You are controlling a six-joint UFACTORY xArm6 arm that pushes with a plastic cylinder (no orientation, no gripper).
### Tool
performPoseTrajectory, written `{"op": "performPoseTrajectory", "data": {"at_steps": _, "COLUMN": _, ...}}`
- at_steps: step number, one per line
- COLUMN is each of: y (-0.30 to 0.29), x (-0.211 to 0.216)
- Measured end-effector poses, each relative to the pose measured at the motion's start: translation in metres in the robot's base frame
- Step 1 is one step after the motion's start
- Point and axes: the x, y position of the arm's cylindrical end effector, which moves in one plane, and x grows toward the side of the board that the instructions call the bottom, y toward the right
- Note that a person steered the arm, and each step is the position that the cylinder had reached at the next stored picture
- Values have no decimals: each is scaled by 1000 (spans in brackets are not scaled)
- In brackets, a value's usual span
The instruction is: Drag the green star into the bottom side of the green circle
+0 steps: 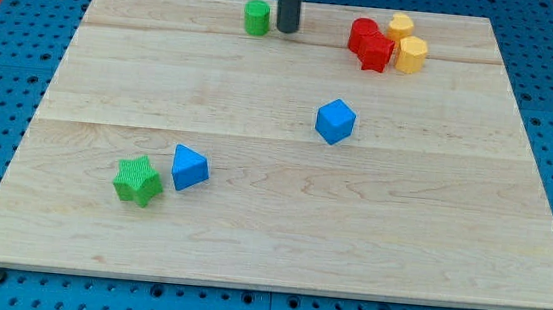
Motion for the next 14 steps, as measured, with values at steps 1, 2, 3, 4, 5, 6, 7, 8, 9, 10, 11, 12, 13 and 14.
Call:
{"op": "performPoseTrajectory", "data": {"at_steps": 1, "y": -12, "x": 103}}
{"op": "performPoseTrajectory", "data": {"at_steps": 2, "y": -13, "x": 206}}
{"op": "performPoseTrajectory", "data": {"at_steps": 3, "y": -68, "x": 295}}
{"op": "performPoseTrajectory", "data": {"at_steps": 4, "y": -130, "x": 345}}
{"op": "performPoseTrajectory", "data": {"at_steps": 5, "y": -180, "x": 312}}
{"op": "performPoseTrajectory", "data": {"at_steps": 6, "y": -205, "x": 272}}
{"op": "performPoseTrajectory", "data": {"at_steps": 7, "y": -196, "x": 276}}
{"op": "performPoseTrajectory", "data": {"at_steps": 8, "y": -184, "x": 293}}
{"op": "performPoseTrajectory", "data": {"at_steps": 9, "y": -155, "x": 265}}
{"op": "performPoseTrajectory", "data": {"at_steps": 10, "y": -155, "x": 229}}
{"op": "performPoseTrajectory", "data": {"at_steps": 11, "y": -155, "x": 187}}
{"op": "performPoseTrajectory", "data": {"at_steps": 12, "y": -154, "x": 150}}
{"op": "performPoseTrajectory", "data": {"at_steps": 13, "y": -137, "x": 136}}
{"op": "performPoseTrajectory", "data": {"at_steps": 14, "y": -105, "x": 125}}
